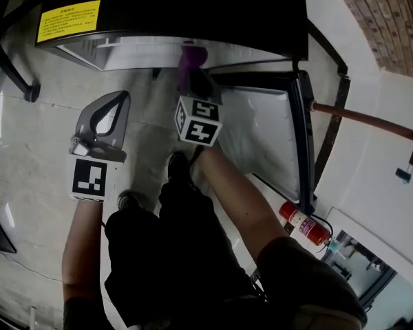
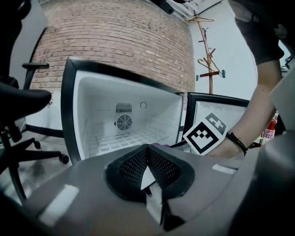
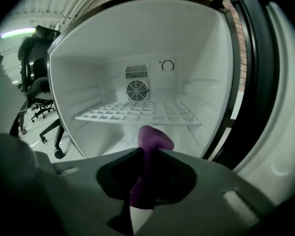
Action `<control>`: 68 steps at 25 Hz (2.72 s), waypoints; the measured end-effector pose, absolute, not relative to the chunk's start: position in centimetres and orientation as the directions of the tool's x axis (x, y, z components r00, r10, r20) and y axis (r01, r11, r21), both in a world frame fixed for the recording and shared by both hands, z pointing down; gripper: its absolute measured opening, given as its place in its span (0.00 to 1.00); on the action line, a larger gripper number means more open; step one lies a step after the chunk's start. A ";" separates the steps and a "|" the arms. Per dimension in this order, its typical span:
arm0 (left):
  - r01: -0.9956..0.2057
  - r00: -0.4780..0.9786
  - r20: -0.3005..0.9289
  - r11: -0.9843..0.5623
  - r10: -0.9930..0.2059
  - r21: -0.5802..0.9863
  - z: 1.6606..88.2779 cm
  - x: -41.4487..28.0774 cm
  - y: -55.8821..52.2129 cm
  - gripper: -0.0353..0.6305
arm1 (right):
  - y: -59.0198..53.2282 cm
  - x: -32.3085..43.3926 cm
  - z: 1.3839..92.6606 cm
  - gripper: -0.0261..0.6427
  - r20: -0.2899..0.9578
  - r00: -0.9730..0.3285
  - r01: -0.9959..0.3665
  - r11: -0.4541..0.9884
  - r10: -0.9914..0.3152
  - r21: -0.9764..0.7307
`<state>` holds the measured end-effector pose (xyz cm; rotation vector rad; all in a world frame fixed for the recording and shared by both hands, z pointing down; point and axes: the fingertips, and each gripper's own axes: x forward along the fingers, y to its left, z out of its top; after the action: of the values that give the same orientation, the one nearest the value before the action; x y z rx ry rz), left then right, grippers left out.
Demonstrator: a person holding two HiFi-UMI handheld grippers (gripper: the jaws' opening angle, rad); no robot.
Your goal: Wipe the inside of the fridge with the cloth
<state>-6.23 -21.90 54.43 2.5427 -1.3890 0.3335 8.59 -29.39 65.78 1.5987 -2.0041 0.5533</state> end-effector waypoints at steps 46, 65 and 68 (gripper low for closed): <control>-0.867 0.498 0.198 -0.489 -0.844 0.097 8.9 -7.0 -4.5 0.08 | -3.1 9.7 15.9 0.12 0.429 -0.347 -0.926 0.231 -0.834 -0.300; -0.902 0.431 0.171 -0.430 -0.886 0.042 2.2 2.4 18.3 0.08 | 16.9 17.4 8.6 0.12 0.293 -0.545 -0.831 0.460 -0.786 -0.312; -0.910 0.413 0.193 -0.411 -0.890 0.055 2.5 1.8 20.6 0.08 | 19.2 16.7 8.6 0.12 0.317 -0.592 -0.802 0.500 -0.741 -0.328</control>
<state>1.78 20.62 2.52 2.5104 -1.6117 0.1991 16.68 19.19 8.58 1.3462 -2.6020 0.6778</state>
